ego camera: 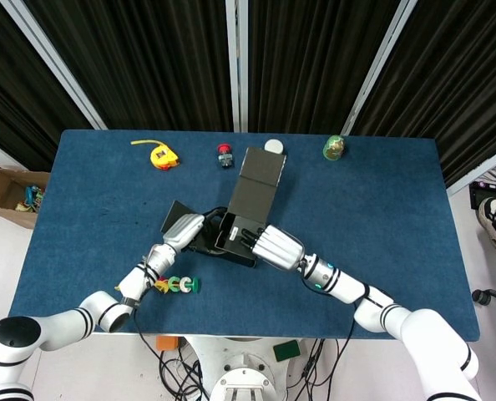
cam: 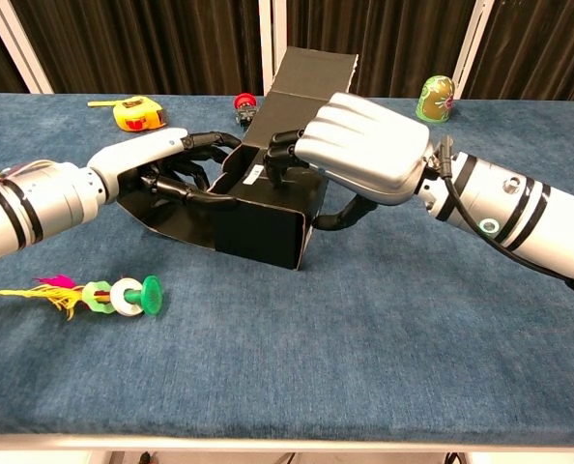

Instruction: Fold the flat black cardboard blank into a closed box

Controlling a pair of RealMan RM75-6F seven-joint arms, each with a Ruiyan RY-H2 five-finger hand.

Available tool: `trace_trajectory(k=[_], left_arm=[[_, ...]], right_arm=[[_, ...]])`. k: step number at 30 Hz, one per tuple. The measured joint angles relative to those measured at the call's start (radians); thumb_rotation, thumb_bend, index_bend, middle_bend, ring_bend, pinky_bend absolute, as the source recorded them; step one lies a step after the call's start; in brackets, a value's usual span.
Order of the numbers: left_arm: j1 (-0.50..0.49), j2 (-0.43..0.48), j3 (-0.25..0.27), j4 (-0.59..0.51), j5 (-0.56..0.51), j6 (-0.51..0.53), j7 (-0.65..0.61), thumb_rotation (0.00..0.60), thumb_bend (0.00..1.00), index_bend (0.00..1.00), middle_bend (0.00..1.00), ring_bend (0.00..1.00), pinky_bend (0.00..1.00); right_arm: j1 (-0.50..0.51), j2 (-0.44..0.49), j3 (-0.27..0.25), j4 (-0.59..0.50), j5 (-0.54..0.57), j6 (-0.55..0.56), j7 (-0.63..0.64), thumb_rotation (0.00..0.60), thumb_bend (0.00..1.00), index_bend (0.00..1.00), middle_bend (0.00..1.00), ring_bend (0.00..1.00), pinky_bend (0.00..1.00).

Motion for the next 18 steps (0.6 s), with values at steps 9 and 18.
trace_trajectory(k=[9,18], left_arm=[[-0.001,-0.006,0.003,0.009,0.002,-0.002,0.003,0.347,0.05,0.15,0.23,0.50,0.84],[-0.001,-0.028,-0.005,0.045,-0.004,0.007,0.017,0.352,0.05,0.30,0.34,0.51,0.84]], right_arm=[[-0.002,0.009,0.000,-0.016,0.001,-0.006,-0.010,0.600,0.17,0.48,0.41,0.79,1.00],[-0.005,0.019,0.007,-0.030,0.003,0.000,-0.019,0.600,0.17,0.47,0.40,0.79,1.00]])
